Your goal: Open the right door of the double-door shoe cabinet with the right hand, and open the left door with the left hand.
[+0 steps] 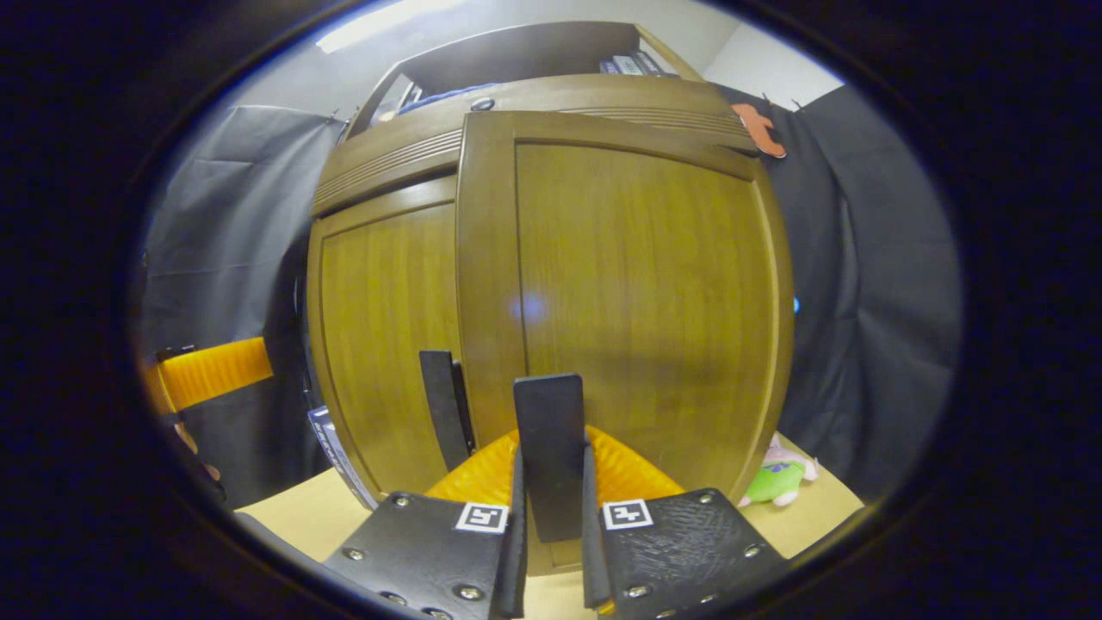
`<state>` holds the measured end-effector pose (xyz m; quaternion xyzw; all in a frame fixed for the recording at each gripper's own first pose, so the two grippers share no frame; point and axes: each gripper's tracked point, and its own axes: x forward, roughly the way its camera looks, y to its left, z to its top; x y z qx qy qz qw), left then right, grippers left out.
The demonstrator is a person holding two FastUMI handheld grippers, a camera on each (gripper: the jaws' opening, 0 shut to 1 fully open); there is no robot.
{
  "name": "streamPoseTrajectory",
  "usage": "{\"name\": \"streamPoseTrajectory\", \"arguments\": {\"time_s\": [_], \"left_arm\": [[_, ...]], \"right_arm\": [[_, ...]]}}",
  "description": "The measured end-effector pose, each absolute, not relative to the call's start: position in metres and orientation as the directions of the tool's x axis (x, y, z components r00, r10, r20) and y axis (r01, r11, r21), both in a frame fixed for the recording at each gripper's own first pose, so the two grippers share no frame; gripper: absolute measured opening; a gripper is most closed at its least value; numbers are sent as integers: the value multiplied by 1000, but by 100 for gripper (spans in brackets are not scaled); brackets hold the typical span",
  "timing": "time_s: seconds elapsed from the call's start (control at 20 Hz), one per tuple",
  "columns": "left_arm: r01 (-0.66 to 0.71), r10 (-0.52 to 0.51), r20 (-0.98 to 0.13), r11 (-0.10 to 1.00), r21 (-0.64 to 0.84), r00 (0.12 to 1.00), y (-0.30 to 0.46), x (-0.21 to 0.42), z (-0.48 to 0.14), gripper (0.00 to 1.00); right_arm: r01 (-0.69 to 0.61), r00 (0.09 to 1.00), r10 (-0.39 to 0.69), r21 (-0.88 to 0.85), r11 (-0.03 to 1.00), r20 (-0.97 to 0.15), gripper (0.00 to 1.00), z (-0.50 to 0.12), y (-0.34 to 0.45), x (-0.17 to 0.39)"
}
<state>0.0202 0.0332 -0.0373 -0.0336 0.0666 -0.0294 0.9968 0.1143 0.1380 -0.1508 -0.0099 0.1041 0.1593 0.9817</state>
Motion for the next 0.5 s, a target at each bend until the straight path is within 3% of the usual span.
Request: {"name": "streamPoseTrajectory", "arguments": {"time_s": [0.5], "left_arm": [[115,-119,-113,992,-46,986,9,12,-33,95]], "right_arm": [[-191,963,178,-46,981,-205,25,-136,90,74]]}}
